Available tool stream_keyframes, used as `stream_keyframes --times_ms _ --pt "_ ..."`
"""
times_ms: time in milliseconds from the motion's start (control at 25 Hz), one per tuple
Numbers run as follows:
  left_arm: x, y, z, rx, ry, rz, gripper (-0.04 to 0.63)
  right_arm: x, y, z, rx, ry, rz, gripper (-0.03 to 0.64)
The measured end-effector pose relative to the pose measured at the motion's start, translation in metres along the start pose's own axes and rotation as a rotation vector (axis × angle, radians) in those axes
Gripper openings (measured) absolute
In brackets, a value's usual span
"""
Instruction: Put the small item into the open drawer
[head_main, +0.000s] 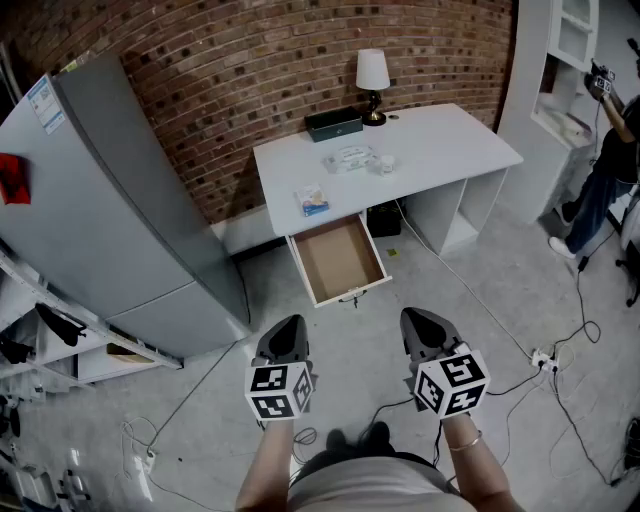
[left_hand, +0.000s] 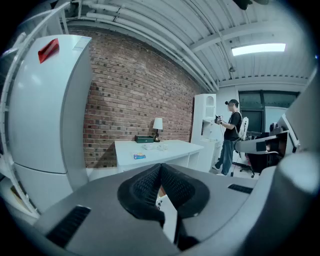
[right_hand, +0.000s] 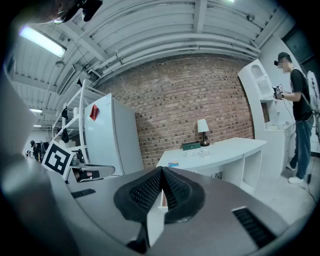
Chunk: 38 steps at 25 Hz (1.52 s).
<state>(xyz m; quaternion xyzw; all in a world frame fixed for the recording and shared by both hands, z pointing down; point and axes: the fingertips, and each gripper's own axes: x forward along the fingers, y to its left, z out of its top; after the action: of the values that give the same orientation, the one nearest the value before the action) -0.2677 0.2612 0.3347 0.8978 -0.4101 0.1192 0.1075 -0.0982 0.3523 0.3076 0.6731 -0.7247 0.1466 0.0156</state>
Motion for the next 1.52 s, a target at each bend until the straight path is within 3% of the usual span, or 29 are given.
stream_keyframes --times_ms 520,840,1120,1520 --pt "0.020 -0.050 -0.002 0.013 0.008 0.055 0.024 -0.025 -0.055 0.001 -0.011 -0.027 0.026 0.006" --pt "0.047 -0.049 0.005 0.017 0.021 0.086 0.148 -0.012 -0.074 0.006 0.017 -0.039 0.037 0.006" --pt "0.103 -0.017 0.007 0.003 0.047 0.098 0.222 0.038 -0.088 0.008 0.032 -0.017 0.042 0.006" --pt "0.253 0.057 0.043 -0.021 0.072 0.101 0.258 0.184 -0.139 0.049 0.025 -0.005 0.033 0.007"
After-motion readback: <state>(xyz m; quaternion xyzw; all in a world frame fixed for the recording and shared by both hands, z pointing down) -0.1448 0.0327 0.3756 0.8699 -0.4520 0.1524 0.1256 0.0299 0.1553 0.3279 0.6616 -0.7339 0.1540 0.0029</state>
